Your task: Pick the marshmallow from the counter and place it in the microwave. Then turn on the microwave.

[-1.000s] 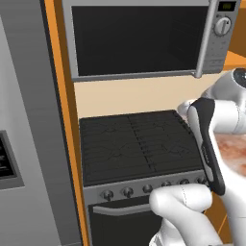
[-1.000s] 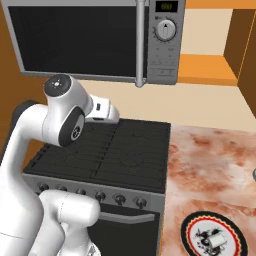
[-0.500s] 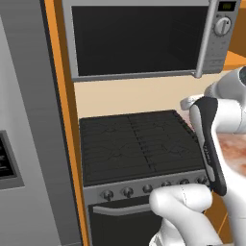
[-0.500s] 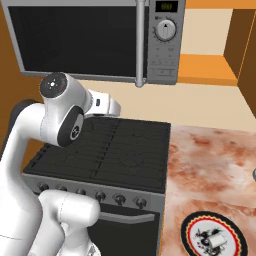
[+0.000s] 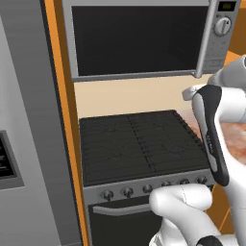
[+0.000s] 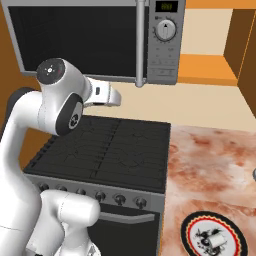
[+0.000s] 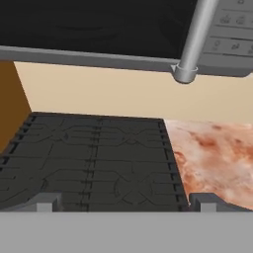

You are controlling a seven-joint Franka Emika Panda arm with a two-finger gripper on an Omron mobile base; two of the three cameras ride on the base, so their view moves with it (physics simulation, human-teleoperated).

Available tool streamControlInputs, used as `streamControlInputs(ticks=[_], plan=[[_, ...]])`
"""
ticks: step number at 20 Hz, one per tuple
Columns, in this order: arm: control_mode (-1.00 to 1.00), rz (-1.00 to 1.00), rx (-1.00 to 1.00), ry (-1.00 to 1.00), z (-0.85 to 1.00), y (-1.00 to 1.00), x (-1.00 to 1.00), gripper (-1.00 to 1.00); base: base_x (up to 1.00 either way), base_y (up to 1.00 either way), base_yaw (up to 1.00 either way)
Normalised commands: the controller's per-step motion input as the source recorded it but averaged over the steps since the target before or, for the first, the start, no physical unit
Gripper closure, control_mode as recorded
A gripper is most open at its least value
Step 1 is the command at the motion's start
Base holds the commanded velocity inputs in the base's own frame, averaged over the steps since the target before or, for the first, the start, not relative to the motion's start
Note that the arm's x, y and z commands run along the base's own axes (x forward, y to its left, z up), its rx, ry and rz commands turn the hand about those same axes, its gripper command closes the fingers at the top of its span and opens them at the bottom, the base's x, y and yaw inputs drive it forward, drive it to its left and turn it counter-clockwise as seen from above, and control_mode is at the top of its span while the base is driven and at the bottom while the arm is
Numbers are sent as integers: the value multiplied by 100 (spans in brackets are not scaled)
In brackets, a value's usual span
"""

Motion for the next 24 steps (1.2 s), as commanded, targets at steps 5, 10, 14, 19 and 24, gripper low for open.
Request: streamControlInputs(ticks=[5, 10, 14, 19, 24], plan=[[-100, -1, 0, -2, 26, -17, 12, -100, 0, 0, 0], [-100, -2, 0, -4, 24, -15, 13, -100, 0, 0, 0], [-100, -1, 0, -3, 20, -14, 23, -100, 0, 0, 0], [-100, -1, 0, -4, 19, -15, 25, -100, 0, 0, 0], [-100, -1, 0, -3, 20, -15, 26, -100, 0, 0, 0]])
